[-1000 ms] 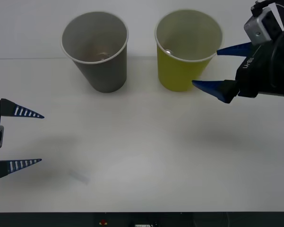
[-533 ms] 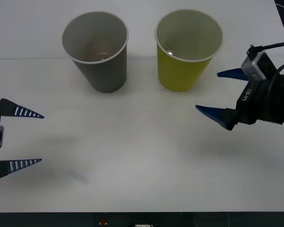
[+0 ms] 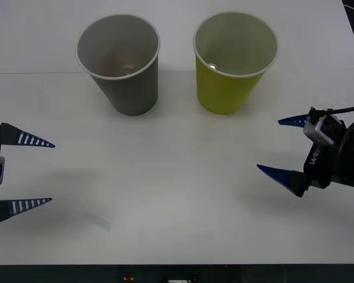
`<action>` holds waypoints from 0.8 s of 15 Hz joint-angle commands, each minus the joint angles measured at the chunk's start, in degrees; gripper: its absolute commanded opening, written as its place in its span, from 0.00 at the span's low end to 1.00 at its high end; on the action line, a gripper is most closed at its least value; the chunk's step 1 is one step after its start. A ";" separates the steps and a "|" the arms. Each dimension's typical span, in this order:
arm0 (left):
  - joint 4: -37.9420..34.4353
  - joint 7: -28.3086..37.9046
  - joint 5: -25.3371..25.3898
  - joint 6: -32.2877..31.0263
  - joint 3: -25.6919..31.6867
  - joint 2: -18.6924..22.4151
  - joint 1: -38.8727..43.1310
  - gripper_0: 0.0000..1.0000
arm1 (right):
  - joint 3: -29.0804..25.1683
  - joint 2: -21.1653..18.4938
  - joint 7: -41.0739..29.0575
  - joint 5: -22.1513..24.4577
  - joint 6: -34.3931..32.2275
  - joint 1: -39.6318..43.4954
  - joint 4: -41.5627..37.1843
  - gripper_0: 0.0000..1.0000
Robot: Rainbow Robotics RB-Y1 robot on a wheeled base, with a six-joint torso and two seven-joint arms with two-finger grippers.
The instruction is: Put the can into the green bin and the plastic bottle into the gray bin
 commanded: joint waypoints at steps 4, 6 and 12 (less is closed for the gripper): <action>0.00 0.00 0.00 0.00 0.00 0.00 0.00 1.00 | 0.10 -10.43 6.46 -5.40 5.51 7.33 0.07 1.00; 0.00 0.00 0.00 0.00 0.00 0.00 0.00 1.00 | 0.10 -14.74 6.82 -7.25 6.22 8.21 -0.02 1.00; 0.00 0.00 0.00 0.00 0.00 0.00 0.00 1.00 | 0.18 -24.76 8.05 -12.79 12.02 12.16 -0.02 1.00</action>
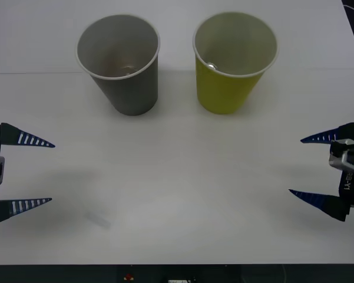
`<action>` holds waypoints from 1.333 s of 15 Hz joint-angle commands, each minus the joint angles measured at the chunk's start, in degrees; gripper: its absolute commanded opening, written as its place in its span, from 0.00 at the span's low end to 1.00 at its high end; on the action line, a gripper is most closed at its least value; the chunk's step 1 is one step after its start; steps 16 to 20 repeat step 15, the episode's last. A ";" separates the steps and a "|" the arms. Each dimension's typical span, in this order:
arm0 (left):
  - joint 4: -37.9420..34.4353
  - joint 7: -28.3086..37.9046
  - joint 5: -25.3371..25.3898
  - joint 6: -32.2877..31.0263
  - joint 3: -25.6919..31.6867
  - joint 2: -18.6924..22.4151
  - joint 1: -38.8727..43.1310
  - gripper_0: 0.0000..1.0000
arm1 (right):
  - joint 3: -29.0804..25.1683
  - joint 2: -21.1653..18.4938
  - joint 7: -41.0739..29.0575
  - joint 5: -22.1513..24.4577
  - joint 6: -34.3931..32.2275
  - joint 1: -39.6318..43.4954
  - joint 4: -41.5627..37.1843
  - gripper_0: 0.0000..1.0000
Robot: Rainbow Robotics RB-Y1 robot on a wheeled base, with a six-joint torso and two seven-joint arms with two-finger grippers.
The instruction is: Put the can into the green bin and the plastic bottle into the gray bin
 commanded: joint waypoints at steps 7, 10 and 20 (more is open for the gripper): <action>0.00 0.00 0.00 0.00 0.00 0.00 0.00 1.00 | -0.08 -13.24 1.99 -7.98 6.41 4.80 0.00 1.00; 0.00 0.00 0.00 0.00 0.00 0.00 0.00 1.00 | 0.00 -13.24 2.87 -8.16 6.32 4.98 0.00 1.00; 0.00 0.00 0.00 0.00 0.00 0.00 0.00 1.00 | -0.08 -13.86 3.31 -8.16 6.32 4.89 0.00 1.00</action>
